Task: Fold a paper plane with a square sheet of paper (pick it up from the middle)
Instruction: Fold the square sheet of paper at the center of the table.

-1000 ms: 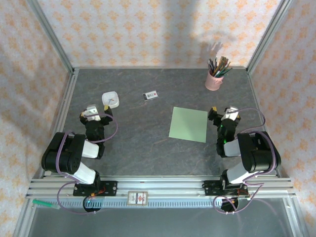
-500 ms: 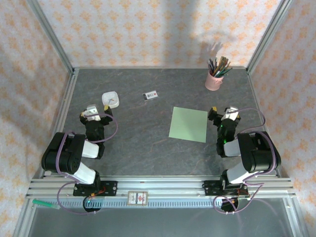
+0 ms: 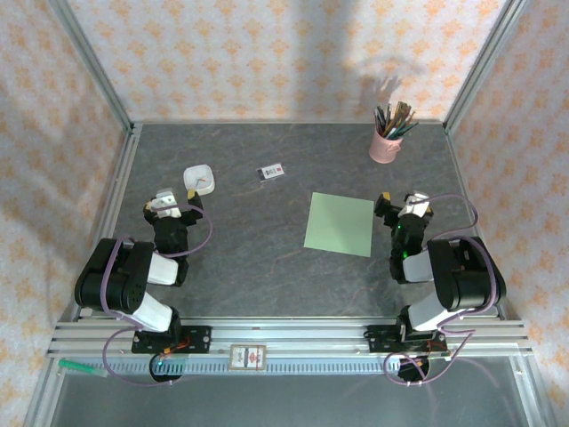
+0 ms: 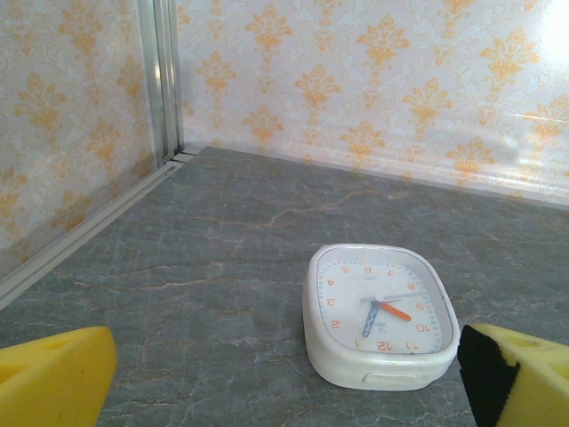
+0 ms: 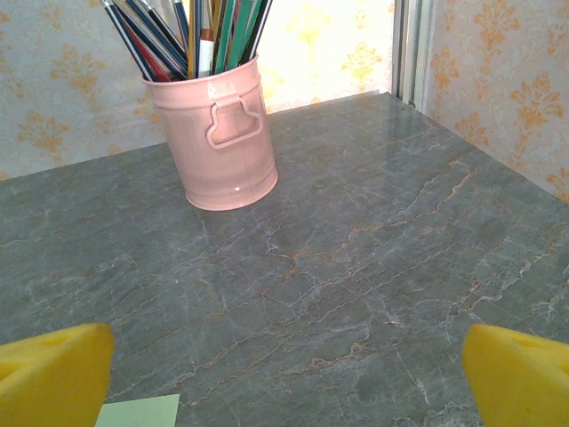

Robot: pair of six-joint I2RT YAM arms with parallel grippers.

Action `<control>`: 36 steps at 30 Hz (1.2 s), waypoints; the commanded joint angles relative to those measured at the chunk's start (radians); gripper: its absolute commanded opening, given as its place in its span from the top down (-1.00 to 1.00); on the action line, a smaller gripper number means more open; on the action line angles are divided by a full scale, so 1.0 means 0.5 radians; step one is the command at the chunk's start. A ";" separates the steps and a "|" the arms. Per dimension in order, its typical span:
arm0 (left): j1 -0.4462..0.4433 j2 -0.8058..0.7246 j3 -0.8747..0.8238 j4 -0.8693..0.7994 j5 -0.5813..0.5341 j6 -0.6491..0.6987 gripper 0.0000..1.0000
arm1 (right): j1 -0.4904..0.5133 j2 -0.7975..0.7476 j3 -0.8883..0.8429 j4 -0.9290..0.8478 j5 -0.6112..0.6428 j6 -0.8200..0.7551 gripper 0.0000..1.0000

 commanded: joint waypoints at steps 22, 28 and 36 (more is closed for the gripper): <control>-0.565 -0.896 0.719 -2.475 0.374 -1.173 -0.99 | 0.876 -0.103 1.017 -2.557 0.041 0.946 -0.72; -0.693 -0.738 0.827 -2.561 0.366 -1.105 -0.98 | 0.904 0.225 1.170 -2.623 -0.008 0.997 -0.60; -0.709 -0.677 0.840 -2.597 0.317 -1.104 -0.98 | 1.002 0.346 1.220 -2.761 0.041 1.267 -0.57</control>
